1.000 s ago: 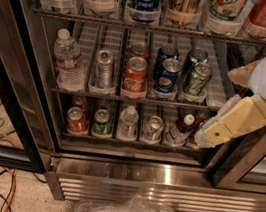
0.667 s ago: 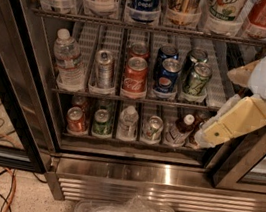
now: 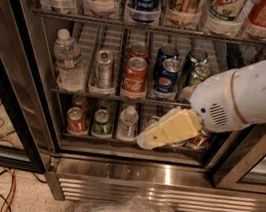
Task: Pick coke can from middle shelf of fridge
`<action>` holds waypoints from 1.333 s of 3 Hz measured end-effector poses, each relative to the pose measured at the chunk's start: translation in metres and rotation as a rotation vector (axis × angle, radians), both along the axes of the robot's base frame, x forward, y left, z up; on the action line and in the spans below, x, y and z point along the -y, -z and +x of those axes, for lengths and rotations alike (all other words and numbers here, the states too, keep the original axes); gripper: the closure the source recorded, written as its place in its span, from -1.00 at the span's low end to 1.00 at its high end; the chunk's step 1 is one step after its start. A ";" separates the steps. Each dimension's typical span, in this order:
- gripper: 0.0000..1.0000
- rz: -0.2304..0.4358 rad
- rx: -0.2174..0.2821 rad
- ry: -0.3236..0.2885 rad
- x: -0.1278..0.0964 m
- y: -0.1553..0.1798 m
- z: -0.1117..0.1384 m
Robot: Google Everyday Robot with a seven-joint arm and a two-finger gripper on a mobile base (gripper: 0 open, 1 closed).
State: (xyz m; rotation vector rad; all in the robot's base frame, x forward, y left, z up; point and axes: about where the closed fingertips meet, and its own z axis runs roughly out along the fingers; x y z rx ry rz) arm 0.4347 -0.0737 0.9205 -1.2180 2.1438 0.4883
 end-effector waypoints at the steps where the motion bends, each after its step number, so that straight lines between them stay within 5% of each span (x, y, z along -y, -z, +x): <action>1: -1.00 0.136 -0.060 0.084 -0.043 0.037 -0.012; 2: -1.00 0.268 -0.098 0.196 -0.072 0.063 -0.021; 3: -1.00 0.340 -0.082 0.262 -0.080 0.054 -0.009; 4: -1.00 0.340 -0.081 0.262 -0.079 0.054 -0.009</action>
Offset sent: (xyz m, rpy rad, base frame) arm 0.0202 0.0837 -0.0745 0.5082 -0.0159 -0.4937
